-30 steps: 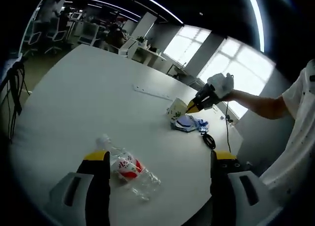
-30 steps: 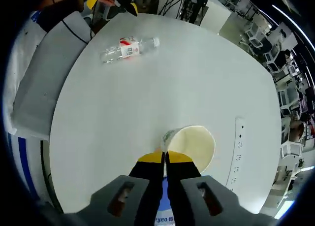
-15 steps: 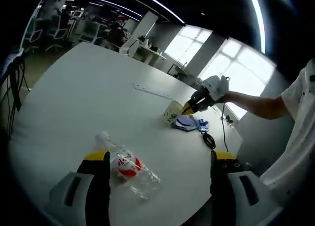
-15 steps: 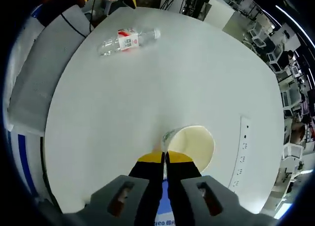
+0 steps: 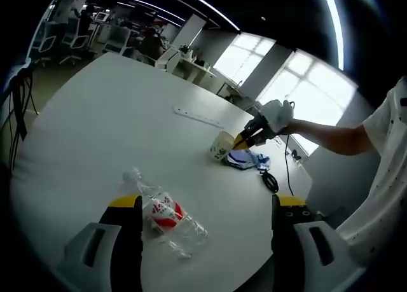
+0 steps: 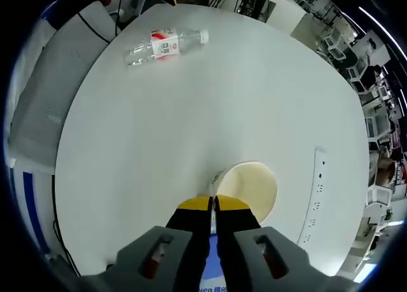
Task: Arrange the tabletop items into an orderly group along one side of the table until the central work area is clear of visible clutter.
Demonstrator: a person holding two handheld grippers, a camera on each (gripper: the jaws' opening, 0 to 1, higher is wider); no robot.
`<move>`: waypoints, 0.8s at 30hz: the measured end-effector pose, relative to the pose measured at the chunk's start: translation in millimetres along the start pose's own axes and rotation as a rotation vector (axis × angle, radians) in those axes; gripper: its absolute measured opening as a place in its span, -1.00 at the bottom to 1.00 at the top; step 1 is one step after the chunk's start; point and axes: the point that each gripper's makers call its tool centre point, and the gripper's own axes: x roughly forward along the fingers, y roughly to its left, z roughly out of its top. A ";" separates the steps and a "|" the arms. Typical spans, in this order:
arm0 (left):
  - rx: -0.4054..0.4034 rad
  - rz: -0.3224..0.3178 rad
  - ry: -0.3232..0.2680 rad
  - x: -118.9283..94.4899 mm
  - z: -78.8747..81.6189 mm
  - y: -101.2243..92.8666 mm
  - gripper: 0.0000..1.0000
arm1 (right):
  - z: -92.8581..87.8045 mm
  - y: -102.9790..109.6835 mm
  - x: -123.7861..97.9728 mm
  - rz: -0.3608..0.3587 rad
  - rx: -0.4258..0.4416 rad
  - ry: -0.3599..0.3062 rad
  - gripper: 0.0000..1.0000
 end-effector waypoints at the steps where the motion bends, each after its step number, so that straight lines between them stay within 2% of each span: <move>1: 0.000 0.000 0.001 0.1 -0.3 0.1 0.71 | 0.5 0.5 0.0 0.001 0.002 -0.002 -1.00; 24: 0.004 0.000 0.003 0.2 -1.0 -0.6 0.72 | 4.1 0.3 -4.4 -0.011 0.032 -0.028 -0.80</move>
